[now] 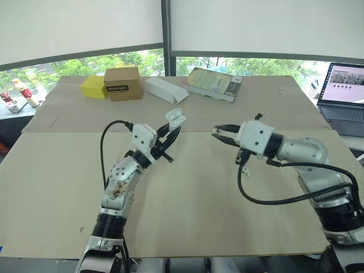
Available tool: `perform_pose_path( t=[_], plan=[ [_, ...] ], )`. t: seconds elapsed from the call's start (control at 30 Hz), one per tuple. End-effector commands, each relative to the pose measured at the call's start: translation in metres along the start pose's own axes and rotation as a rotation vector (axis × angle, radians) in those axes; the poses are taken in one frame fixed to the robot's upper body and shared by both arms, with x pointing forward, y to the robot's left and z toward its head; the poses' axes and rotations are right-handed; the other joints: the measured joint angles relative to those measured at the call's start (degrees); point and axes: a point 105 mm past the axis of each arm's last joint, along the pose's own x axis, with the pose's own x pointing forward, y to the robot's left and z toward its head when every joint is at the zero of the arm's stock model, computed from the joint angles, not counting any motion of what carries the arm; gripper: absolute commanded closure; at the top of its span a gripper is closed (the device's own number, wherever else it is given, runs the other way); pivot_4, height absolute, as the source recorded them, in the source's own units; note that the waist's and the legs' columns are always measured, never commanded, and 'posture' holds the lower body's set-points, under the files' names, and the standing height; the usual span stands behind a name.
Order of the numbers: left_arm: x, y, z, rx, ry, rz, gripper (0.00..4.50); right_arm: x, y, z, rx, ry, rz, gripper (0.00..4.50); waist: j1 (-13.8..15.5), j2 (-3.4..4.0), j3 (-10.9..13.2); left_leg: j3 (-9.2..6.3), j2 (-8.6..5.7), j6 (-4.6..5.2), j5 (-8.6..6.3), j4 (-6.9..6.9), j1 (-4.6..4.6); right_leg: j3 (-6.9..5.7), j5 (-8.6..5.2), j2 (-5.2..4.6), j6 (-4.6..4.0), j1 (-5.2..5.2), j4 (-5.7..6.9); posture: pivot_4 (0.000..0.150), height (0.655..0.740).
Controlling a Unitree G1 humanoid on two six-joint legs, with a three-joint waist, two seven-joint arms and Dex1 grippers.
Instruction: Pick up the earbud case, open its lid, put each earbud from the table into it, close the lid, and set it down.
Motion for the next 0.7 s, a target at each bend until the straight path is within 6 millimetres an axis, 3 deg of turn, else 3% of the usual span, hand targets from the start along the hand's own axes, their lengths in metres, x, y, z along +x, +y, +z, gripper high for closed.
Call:
perform_pose_path(
  t=[0.03, 0.13, 0.37, 0.47, 0.7],
  plan=[
    [0.008, -0.001, 0.014, 0.014, -0.053, -0.010, 3.94, 0.006, -0.010, 0.035, 0.389, -0.144, -0.049, 4.13, 0.09, 0.00, 0.00, 0.00, 0.03, 0.00, 0.00, 0.00, 0.00, 0.03, 0.00, -0.01, -0.01, -0.01, 0.01, 0.150, 0.7400],
    [0.013, -0.003, 0.015, 0.008, -0.062, -0.016, 3.94, 0.015, -0.010, 0.049, 0.653, -0.205, -0.075, 4.13, 0.33, 0.01, -0.01, -0.02, 0.02, 0.03, -0.02, -0.01, -0.01, 0.06, 0.01, -0.03, -0.02, -0.02, 0.03, 0.150, 0.7400],
    [0.021, -0.014, 0.018, 0.015, -0.085, -0.054, 3.94, 0.040, -0.009, 0.046, 1.019, -0.252, -0.158, 4.13, 0.30, 0.02, -0.01, -0.01, -0.05, 0.04, -0.02, -0.02, -0.02, 0.07, 0.01, -0.03, -0.02, -0.08, 0.10, 0.150, 0.7400],
    [0.022, -0.016, 0.020, 0.020, -0.094, -0.063, 3.94, 0.047, -0.008, 0.043, 1.098, -0.257, -0.183, 4.13, 0.16, 0.04, -0.02, 0.00, -0.05, 0.04, -0.02, -0.03, 0.00, 0.07, 0.01, -0.01, -0.02, -0.10, 0.13, 0.150, 0.7400],
    [0.022, -0.022, 0.024, 0.021, -0.108, -0.070, 3.94, 0.055, 0.004, 0.039, 1.081, -0.220, -0.163, 4.13, -0.36, 0.04, -0.02, 0.01, -0.11, 0.05, -0.02, -0.03, -0.01, 0.06, 0.01, 0.02, -0.02, -0.09, 0.14, 0.150, 0.7400]
  ],
)
